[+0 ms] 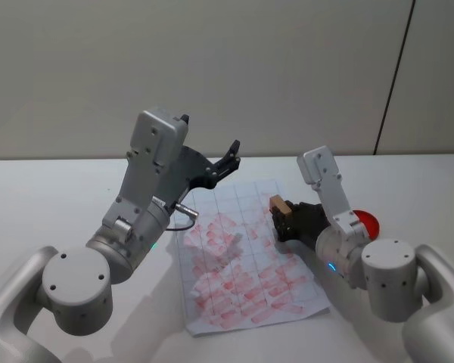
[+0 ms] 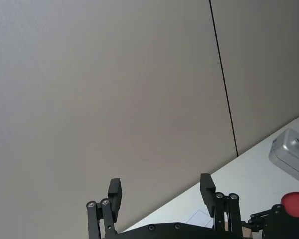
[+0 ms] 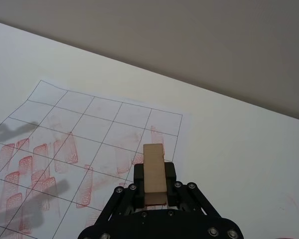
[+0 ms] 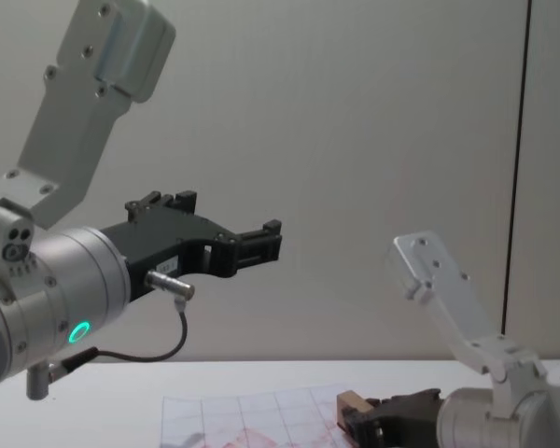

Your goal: Use the one hand to pick up the stamp and affix it onto the A4 paper.

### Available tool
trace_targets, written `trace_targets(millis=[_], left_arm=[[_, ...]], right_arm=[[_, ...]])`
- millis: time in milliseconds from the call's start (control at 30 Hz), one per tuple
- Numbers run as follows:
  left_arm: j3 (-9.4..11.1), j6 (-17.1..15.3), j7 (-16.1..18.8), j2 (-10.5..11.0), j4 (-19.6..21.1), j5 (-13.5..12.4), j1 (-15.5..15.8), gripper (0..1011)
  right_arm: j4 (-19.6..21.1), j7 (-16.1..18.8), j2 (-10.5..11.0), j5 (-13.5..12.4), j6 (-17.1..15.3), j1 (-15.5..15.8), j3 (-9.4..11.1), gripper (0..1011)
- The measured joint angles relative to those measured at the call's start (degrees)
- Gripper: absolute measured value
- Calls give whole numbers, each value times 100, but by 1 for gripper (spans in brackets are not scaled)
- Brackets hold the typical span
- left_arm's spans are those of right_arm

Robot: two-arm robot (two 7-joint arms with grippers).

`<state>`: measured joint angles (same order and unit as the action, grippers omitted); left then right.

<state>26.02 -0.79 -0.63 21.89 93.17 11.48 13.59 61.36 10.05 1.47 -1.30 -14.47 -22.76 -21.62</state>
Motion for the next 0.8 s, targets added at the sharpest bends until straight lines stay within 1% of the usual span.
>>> trace_targets(millis=[233, 500, 700, 800], left_arm=[[0, 0, 0, 0, 0, 0, 0, 1001], [0, 0, 0, 0, 0, 0, 0, 1001], [0, 0, 0, 0, 0, 0, 0, 1001], [0, 0, 0, 0, 0, 0, 0, 1001]], right_arm=[[-147, -14, -23, 44, -15, -47, -5, 219], [-201, -23, -28, 63, -40, -52, -6, 219], [-199, -30, -26, 56, -98, -48, 7, 219], [-103, -45, -12, 7, -186, -20, 31, 219]])
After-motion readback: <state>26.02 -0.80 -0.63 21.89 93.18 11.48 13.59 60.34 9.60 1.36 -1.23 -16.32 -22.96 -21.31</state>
